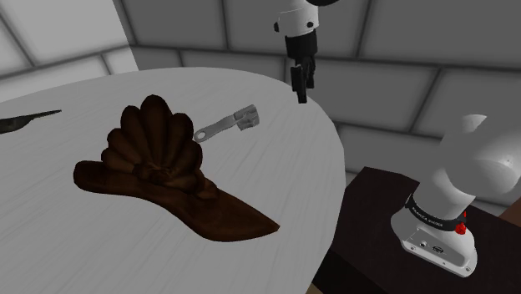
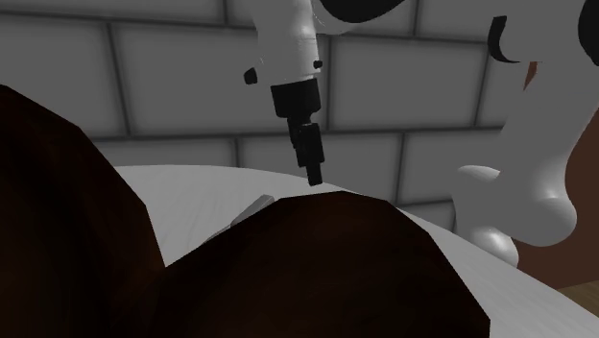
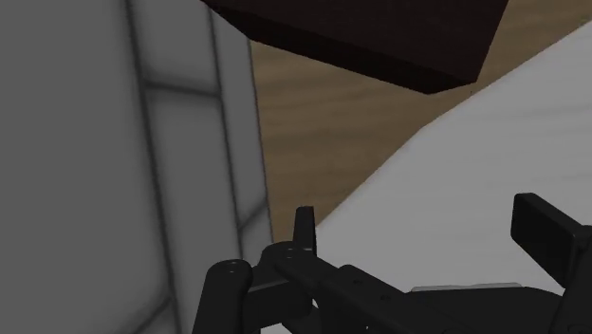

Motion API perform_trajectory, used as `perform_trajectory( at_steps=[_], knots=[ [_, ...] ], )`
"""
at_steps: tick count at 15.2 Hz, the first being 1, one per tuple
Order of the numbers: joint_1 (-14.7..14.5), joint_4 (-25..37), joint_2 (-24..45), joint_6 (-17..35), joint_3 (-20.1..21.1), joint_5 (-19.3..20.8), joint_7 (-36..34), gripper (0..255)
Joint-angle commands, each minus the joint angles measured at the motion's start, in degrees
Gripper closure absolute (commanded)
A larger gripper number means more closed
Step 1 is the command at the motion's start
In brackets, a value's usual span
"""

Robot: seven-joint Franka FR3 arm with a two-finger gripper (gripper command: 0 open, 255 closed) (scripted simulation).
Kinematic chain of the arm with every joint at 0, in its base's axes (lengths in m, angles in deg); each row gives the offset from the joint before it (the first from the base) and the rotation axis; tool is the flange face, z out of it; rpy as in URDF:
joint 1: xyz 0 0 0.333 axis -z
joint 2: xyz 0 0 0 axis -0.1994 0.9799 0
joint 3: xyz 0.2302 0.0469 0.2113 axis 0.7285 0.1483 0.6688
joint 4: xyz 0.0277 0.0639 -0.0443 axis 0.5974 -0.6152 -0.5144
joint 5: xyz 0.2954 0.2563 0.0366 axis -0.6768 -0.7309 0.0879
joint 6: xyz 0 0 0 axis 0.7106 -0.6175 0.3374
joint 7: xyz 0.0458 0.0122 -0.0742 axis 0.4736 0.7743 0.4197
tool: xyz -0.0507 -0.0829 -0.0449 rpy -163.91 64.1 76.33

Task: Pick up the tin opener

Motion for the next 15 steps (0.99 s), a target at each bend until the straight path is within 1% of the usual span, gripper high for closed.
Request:
perform_trajectory(
  at_steps=[1, 8, 15],
  knots=[
    [-1.3, 3.1, 3.1, 0.4, 1.4, -0.3, 0.9, 0],
    [-5.3, 15.5, 12.9, -0.5, 5.7, 0.0, 4.9, 0],
    [-9.8, 29.1, 22.6, -3.0, 10.4, 1.8, 8.3, 0]
  ],
)
